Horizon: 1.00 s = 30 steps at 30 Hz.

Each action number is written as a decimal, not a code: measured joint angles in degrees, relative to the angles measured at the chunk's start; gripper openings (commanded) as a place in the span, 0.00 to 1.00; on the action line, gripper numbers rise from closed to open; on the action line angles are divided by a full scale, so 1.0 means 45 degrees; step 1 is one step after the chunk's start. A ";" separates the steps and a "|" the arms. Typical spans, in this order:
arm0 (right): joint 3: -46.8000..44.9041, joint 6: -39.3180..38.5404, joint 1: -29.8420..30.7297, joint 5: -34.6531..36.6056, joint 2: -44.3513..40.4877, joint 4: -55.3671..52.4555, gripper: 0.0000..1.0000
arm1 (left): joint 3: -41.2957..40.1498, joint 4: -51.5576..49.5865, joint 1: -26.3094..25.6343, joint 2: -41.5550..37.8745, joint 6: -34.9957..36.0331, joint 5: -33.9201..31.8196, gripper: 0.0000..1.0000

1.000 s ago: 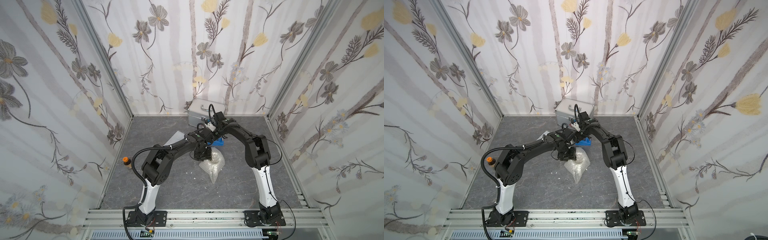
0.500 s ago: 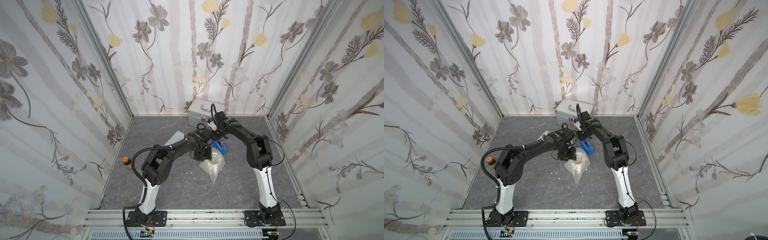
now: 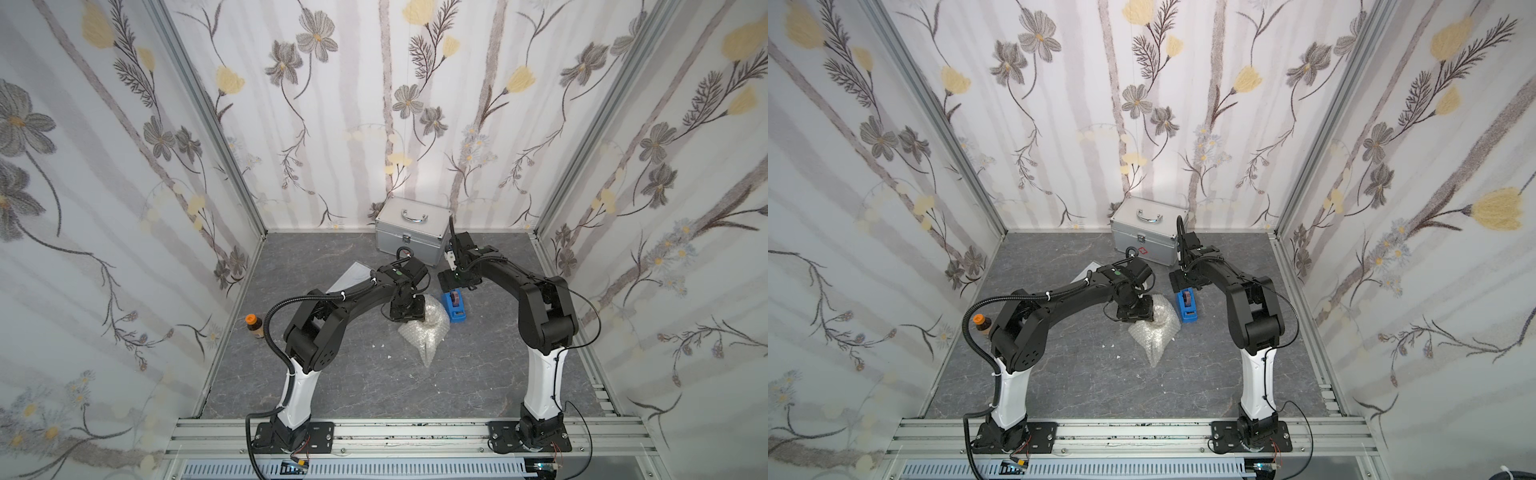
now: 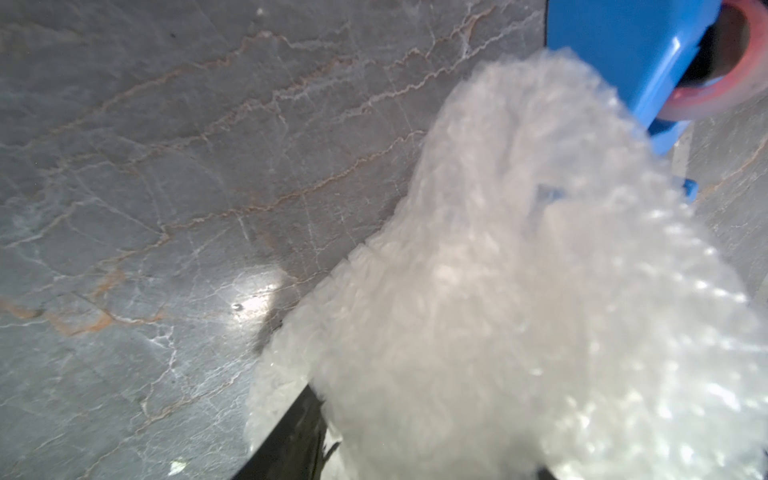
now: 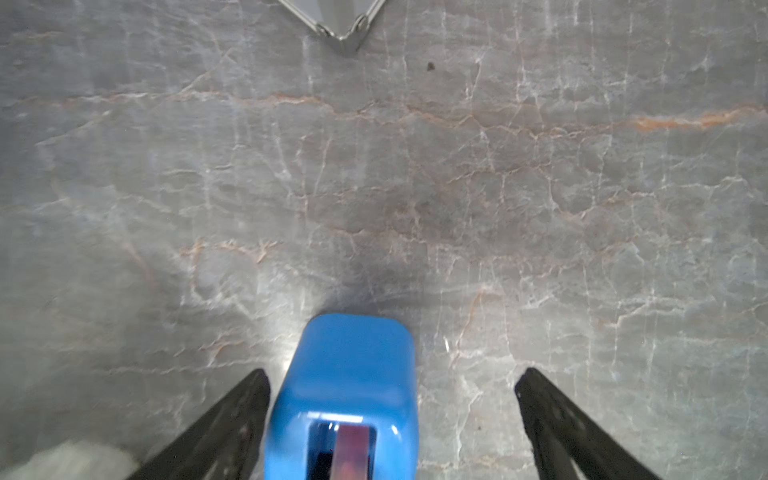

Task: Wrap mugs in bubble wrap
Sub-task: Move the Tape Cutter to the center of the board.

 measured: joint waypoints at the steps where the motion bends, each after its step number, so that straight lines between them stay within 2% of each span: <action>1: -0.0248 0.0058 0.0010 -0.0107 -0.0243 0.0092 1.00 | 0.0000 0.0000 0.0000 0.0000 0.0000 -0.0005 0.53; 9: -0.1613 0.0753 0.0175 -0.0374 -0.0554 0.0452 0.97 | 0.0097 -0.0010 -0.0063 0.0000 -0.0005 -0.0019 0.53; 12: -0.1700 0.0952 0.0199 -0.0350 -0.0369 0.0481 0.84 | 0.0146 -0.0015 -0.0107 0.0005 -0.0005 -0.0097 0.53; 15: -0.1700 0.1117 0.0204 -0.0194 -0.0199 0.0481 0.67 | 0.0175 -0.0044 -0.0117 0.0005 -0.0005 -0.0102 0.53; 19: -0.1467 0.1248 0.0112 0.0209 -0.0199 0.0413 0.57 | 0.0204 -0.0053 -0.0117 0.0005 -0.0005 -0.0107 0.53; 25: -0.0442 0.1059 -0.0578 0.0665 0.0452 0.0393 0.58 | 0.0345 -0.0121 -0.0117 0.0024 -0.0005 -0.0112 0.53; 27: -0.0029 0.0806 -0.0845 0.0656 0.0801 0.0355 0.66 | 0.0369 -0.0155 -0.0117 0.0029 -0.0005 -0.0112 0.53; 30: 0.0656 0.0515 -0.1078 0.0675 0.1185 0.0291 0.85 | 0.0471 -0.0223 -0.0131 0.0058 -0.0005 -0.0126 0.53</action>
